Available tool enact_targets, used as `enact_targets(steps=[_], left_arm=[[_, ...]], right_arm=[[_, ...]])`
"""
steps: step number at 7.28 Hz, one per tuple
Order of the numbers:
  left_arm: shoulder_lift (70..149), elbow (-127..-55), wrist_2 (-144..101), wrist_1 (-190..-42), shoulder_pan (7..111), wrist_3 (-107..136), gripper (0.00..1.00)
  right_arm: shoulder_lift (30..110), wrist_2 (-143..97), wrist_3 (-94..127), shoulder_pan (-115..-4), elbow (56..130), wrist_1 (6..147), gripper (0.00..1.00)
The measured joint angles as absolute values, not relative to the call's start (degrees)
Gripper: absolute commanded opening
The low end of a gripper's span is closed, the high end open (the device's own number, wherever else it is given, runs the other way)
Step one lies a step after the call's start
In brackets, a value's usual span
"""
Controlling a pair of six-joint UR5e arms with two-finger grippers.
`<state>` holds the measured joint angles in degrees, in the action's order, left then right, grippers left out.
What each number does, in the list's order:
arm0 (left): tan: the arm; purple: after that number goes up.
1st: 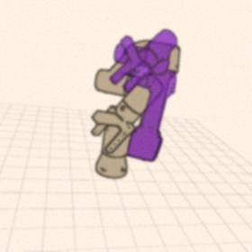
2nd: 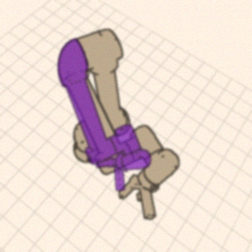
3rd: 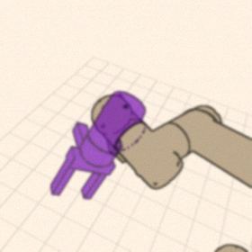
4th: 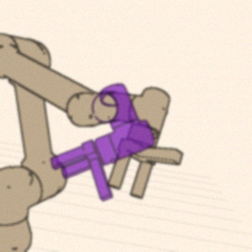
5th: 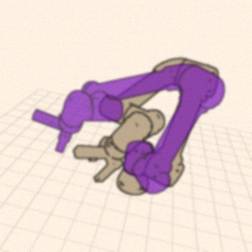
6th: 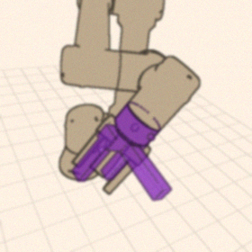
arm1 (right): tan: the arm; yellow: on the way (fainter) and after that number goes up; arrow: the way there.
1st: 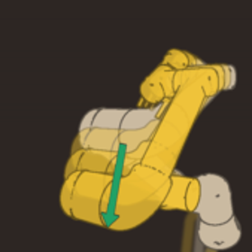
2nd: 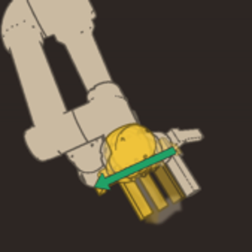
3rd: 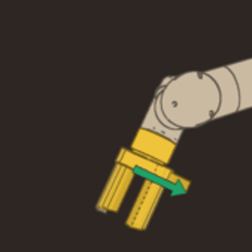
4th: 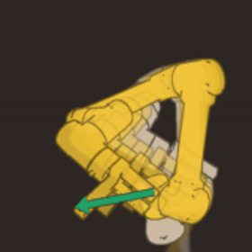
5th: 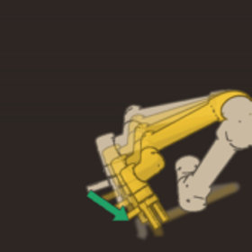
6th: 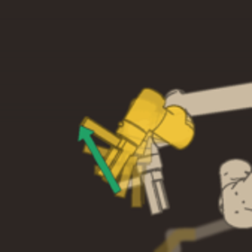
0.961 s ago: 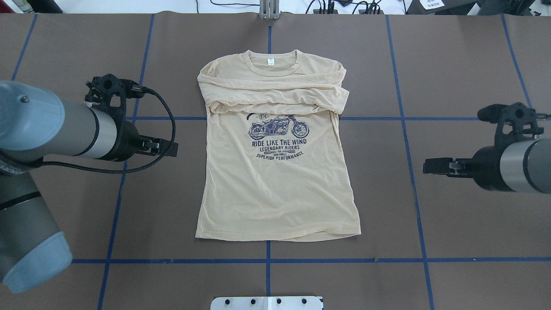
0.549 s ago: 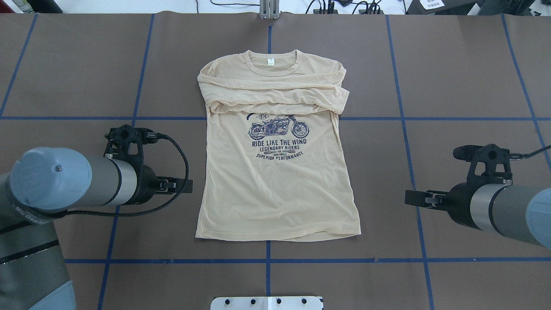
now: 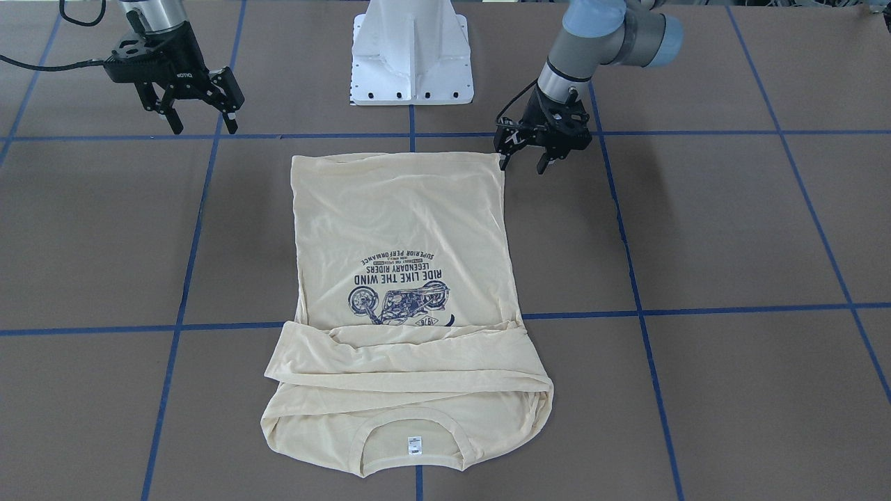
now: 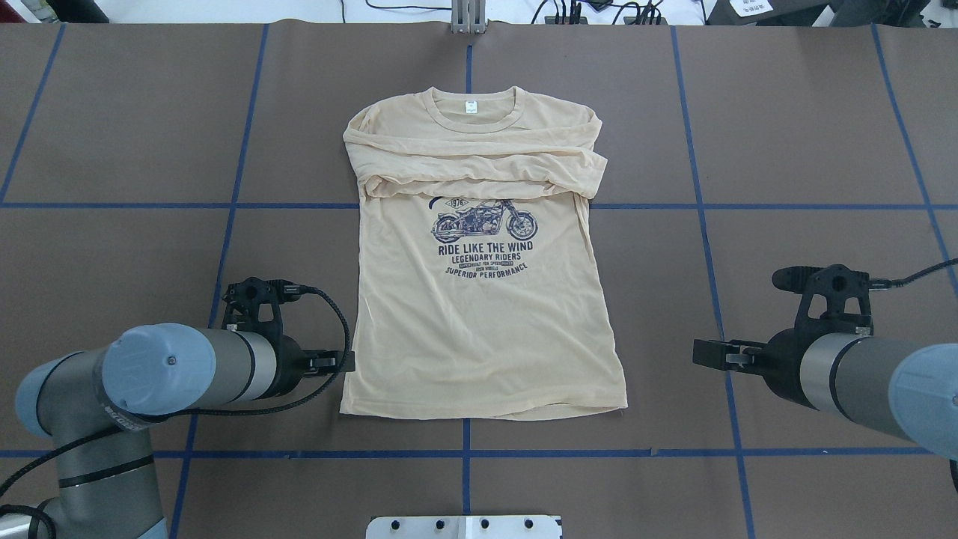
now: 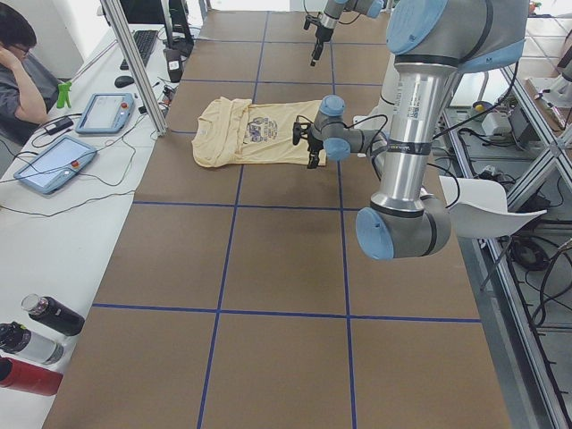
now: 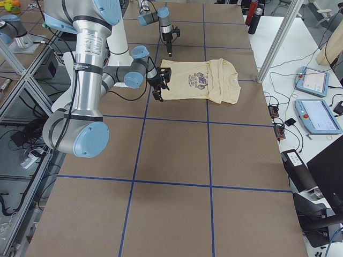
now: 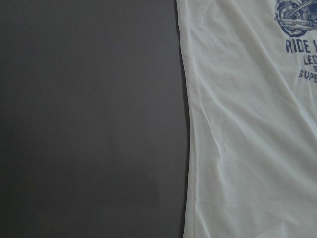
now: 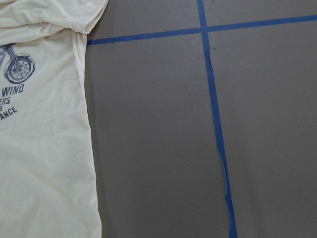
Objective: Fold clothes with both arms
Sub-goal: 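Lower both grippers to the hem corners nearest the robot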
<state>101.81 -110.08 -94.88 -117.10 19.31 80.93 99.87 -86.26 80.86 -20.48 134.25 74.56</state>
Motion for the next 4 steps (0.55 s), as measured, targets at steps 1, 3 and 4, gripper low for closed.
enact_targets(steps=[1,3,4], left_arm=[[102.0,-109.4,-94.7,-118.1,18.0,82.3,0.58],[102.5,-109.1,-94.7,-118.6,15.8,83.5,0.53],[102.6,-109.2,-94.7,-118.6,15.2,83.7,0.49]], right_arm=[[99.8,-86.2,80.9,-20.4,134.2,74.5,1.0],[99.8,-86.2,80.9,-20.4,134.2,74.5,1.0],[99.8,-86.2,80.9,-20.4,134.2,74.5,1.0]])
